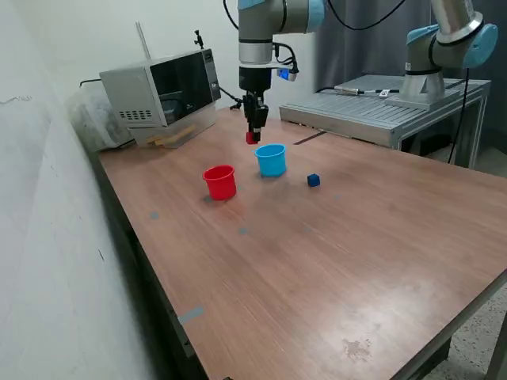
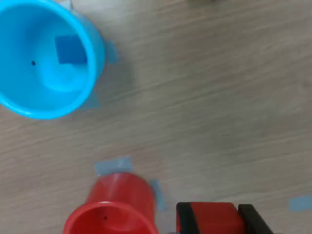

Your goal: Place red objects in the red bin, and blue objects in the blue bin.

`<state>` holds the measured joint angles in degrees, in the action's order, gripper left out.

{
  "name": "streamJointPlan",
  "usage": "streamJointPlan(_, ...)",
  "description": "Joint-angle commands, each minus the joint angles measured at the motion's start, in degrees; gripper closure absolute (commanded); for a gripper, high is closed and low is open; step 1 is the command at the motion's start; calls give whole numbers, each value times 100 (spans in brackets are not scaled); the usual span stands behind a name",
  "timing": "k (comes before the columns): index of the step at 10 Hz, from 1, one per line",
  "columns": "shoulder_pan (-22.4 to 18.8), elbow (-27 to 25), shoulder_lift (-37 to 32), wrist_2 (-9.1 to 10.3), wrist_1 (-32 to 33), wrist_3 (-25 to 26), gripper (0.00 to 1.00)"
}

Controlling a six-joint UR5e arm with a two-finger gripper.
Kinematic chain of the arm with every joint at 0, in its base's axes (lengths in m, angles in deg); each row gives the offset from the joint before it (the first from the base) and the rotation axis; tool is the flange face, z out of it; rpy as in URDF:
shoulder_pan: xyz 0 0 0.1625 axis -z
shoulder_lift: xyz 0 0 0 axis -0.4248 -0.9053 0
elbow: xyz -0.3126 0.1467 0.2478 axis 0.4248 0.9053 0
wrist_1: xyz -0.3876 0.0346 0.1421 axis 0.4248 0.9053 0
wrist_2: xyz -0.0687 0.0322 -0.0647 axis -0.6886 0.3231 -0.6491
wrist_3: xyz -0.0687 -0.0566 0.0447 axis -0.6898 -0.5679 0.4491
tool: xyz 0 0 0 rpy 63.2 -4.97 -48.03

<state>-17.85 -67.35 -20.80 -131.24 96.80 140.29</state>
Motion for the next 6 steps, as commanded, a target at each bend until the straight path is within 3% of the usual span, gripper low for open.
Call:
streamJointPlan(1,360,591,521,4,-107,-46,100)
streamJointPlan(6,668,1268,1233,4,-107,-221,100)
